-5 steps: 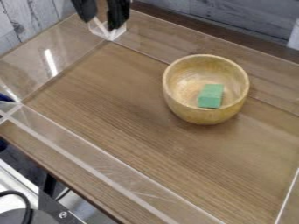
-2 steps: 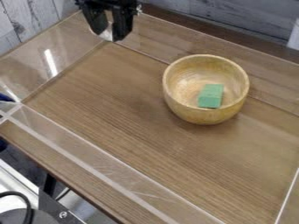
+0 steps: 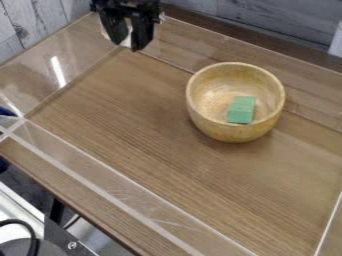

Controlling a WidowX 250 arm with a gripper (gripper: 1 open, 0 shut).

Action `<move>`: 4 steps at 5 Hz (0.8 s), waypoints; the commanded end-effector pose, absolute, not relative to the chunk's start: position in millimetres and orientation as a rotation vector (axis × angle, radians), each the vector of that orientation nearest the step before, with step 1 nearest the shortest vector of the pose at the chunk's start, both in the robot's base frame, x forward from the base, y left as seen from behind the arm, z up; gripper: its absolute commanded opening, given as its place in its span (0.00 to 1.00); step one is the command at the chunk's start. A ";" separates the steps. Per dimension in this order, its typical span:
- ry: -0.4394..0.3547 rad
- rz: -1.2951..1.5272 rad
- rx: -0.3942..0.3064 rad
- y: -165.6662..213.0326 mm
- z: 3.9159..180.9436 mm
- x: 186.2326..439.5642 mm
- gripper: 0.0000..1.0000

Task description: Put the green block in the brown bowl

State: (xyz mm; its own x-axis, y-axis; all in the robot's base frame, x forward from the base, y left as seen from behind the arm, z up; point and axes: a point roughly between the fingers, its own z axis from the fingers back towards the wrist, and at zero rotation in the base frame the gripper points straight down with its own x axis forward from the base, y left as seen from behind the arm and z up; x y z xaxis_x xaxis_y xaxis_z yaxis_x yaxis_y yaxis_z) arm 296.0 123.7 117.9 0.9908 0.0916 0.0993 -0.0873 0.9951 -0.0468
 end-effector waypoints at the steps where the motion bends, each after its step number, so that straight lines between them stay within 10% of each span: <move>1: -0.181 0.080 -0.016 127.1 144.5 308.8 1.00; 4: -0.206 0.124 -0.019 131.1 151.9 315.5 1.00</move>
